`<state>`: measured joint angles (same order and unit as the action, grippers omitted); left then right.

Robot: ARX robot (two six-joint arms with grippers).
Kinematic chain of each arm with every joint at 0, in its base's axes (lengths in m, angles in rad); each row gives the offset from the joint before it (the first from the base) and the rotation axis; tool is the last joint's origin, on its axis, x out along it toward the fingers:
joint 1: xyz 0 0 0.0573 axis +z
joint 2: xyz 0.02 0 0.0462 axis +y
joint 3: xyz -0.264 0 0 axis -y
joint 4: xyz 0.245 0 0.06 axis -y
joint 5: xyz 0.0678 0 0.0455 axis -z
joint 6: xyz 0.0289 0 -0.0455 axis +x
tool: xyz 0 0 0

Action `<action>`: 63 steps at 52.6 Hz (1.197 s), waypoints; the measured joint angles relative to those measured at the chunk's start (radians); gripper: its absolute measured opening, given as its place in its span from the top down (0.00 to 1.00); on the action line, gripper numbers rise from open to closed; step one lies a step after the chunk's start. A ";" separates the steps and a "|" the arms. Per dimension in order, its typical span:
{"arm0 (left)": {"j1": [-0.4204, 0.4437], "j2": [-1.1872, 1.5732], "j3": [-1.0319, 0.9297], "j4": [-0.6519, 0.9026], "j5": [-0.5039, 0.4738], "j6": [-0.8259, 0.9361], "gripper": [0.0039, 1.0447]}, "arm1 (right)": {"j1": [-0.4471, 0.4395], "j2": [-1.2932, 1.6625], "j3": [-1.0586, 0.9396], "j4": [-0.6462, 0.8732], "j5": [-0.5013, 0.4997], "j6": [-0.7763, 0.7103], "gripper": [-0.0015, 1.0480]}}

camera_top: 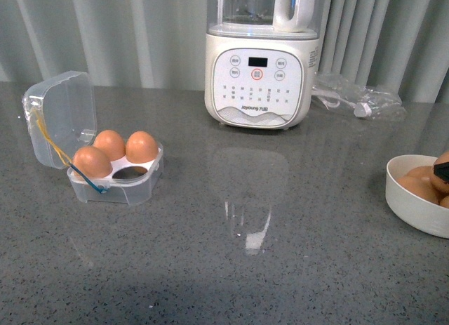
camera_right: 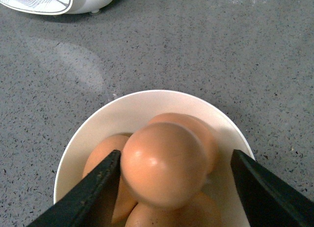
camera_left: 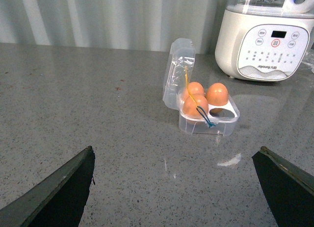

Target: Put egg into box

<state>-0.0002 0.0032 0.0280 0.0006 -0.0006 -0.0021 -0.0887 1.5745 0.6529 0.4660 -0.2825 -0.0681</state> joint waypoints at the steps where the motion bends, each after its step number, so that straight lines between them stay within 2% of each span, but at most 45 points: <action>1: 0.000 0.000 0.000 0.000 0.000 0.000 0.06 | 0.000 0.000 -0.001 0.000 0.000 0.000 0.43; 4: 0.000 0.000 0.000 0.000 0.000 0.000 0.06 | 0.000 -0.002 -0.004 0.001 0.000 -0.001 0.54; 8: 0.000 0.000 0.000 0.000 0.000 0.000 0.06 | 0.002 -0.006 -0.005 0.001 0.003 -0.001 0.57; 38: 0.000 0.000 0.000 0.000 0.000 0.000 0.06 | 0.076 -0.181 0.032 -0.077 0.032 -0.007 0.58; 54: 0.000 0.000 0.000 0.000 0.000 0.000 0.06 | 0.227 -0.075 0.235 -0.072 0.012 0.011 0.58; 63: 0.000 0.000 0.000 0.000 0.000 0.000 0.06 | 0.315 0.040 0.323 -0.063 -0.066 -0.018 0.59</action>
<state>-0.0002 0.0032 0.0280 0.0006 -0.0006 -0.0021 0.2268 1.6146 0.9756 0.4026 -0.3481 -0.0856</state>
